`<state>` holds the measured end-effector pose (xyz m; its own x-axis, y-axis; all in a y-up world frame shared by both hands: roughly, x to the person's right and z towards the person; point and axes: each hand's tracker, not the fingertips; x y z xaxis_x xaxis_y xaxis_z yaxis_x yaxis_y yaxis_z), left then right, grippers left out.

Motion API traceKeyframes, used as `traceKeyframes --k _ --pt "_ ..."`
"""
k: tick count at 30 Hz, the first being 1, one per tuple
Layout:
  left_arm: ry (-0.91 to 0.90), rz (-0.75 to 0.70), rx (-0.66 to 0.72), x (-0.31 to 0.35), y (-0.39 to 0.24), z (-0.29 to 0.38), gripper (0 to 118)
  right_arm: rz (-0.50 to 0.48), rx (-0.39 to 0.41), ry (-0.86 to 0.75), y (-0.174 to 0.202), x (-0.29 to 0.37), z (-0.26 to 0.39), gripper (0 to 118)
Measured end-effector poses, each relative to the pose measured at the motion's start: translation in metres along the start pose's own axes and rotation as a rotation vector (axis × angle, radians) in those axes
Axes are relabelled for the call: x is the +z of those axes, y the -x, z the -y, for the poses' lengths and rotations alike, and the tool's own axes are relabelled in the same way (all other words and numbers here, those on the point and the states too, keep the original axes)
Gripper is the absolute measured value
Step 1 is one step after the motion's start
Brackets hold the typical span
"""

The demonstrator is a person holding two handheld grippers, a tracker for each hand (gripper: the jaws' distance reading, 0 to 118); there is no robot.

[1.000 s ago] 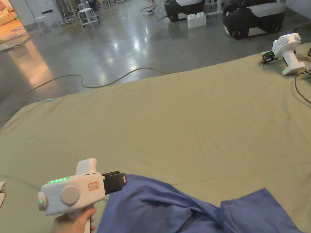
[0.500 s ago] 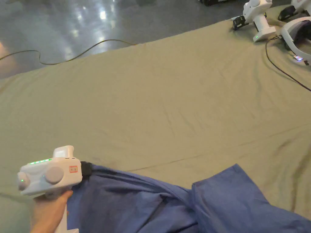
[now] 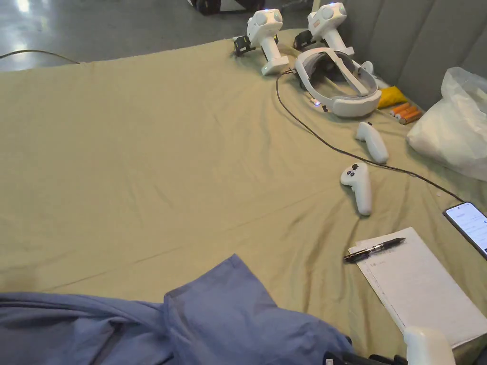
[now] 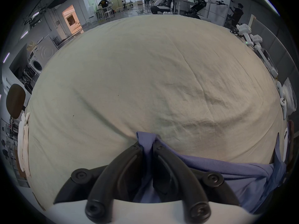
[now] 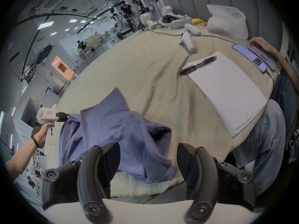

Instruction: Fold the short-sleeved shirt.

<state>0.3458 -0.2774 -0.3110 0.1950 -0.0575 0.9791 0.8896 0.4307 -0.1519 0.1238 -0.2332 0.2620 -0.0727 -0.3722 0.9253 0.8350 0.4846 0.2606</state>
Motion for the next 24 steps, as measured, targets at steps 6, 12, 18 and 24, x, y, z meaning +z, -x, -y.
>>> traceKeyframes --k 6,12,18,24 --pt "-0.001 -0.003 -0.001 0.002 0.001 0.001 12 0.057 0.098 0.078 0.006 -0.019 0.013 11" --pt "-0.126 0.039 0.033 0.060 0.008 0.009 4 -0.010 0.085 -0.054 0.011 0.015 0.006 7" --pt "-0.419 0.245 0.146 0.237 0.057 0.028 4 -0.134 0.203 -0.225 0.034 0.075 -0.017 6" --pt "-0.685 0.177 0.131 0.410 0.107 0.063 4 -0.242 0.330 -0.464 0.073 0.156 -0.066 6"
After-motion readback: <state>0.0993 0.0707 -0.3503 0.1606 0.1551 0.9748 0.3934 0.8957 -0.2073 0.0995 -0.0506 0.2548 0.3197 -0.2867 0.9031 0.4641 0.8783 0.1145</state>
